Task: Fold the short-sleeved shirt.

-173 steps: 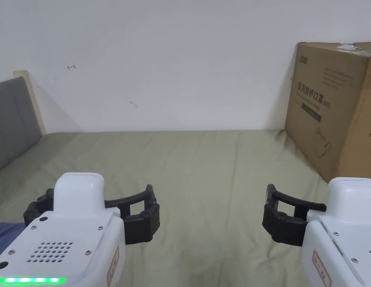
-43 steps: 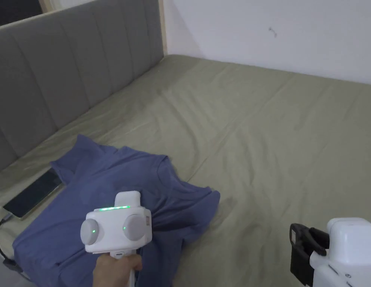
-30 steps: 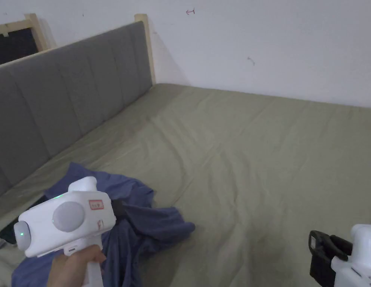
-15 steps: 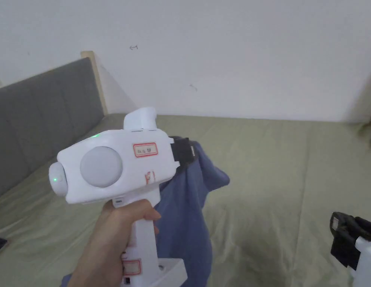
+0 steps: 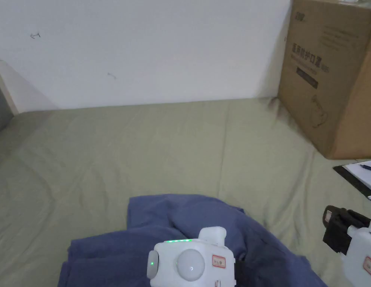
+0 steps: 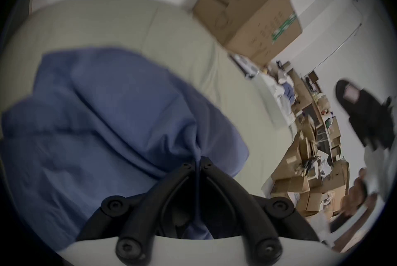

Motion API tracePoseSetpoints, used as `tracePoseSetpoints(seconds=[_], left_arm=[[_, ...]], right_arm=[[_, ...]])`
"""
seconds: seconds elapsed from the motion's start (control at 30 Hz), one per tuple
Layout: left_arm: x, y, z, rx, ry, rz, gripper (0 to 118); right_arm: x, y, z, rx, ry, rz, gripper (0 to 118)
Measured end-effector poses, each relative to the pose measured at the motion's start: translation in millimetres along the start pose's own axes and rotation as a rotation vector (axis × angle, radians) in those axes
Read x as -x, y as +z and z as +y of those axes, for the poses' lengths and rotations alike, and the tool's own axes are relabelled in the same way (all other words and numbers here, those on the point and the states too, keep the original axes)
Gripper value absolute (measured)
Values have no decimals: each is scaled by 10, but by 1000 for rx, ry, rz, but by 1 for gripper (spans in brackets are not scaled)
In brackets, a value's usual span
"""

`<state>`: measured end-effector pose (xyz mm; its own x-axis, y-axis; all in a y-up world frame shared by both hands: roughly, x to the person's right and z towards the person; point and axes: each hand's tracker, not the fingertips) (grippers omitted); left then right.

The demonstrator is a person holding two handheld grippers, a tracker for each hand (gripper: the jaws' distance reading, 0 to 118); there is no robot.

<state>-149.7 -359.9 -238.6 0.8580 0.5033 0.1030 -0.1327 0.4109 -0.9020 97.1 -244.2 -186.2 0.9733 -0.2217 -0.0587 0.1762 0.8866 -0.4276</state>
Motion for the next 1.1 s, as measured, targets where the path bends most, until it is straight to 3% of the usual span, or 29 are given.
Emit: tracePoseSetpoints(seconds=[0.2,0.27,0.3,0.33,0.37,0.4,0.43,0.5,0.67,0.77,0.8,0.83,0.87,0.9,0.97,1.1], left_arm=[[165,-87,-16,15,7,65,1],[173,-86,-8,13,-2,70,6],[174,-81,-8,16,-3,74,17],[175,-60,0,18,-7,72,38],[166,-32,2,17,-9,74,74],[161,10,6,8,-10,72,97],[154,67,18,-5,-9,63,97],[166,224,34,-59,4,56,112],[270,794,127,-189,0,106,114],[428,1194,112,-243,15,150,112],[497,1335,93,-261,17,172,104],[582,1480,68,-300,18,201,86],[674,1588,54,-324,22,235,53],[777,1669,49,-322,30,281,28],[1015,1801,43,-310,63,359,0],[1555,2052,9,-326,185,406,0]], right_arm=[[-54,-107,-68,41,-16,-12,0],[-24,-129,-79,47,-15,-4,0],[-2,-142,-86,51,-9,-2,0],[22,-150,-88,56,-3,2,0],[40,-154,-88,58,1,7,0],[63,-156,-86,61,5,14,0],[84,-150,-85,63,8,21,0],[130,-131,-76,61,19,34,0],[244,-48,-41,50,48,60,0],[311,20,-16,42,59,81,0],[332,41,-13,39,62,90,0],[351,59,-15,36,66,97,0],[374,69,-21,37,69,100,0],[395,75,-31,38,72,104,0],[437,76,-62,44,78,115,0],[521,21,-130,69,104,132,0]])
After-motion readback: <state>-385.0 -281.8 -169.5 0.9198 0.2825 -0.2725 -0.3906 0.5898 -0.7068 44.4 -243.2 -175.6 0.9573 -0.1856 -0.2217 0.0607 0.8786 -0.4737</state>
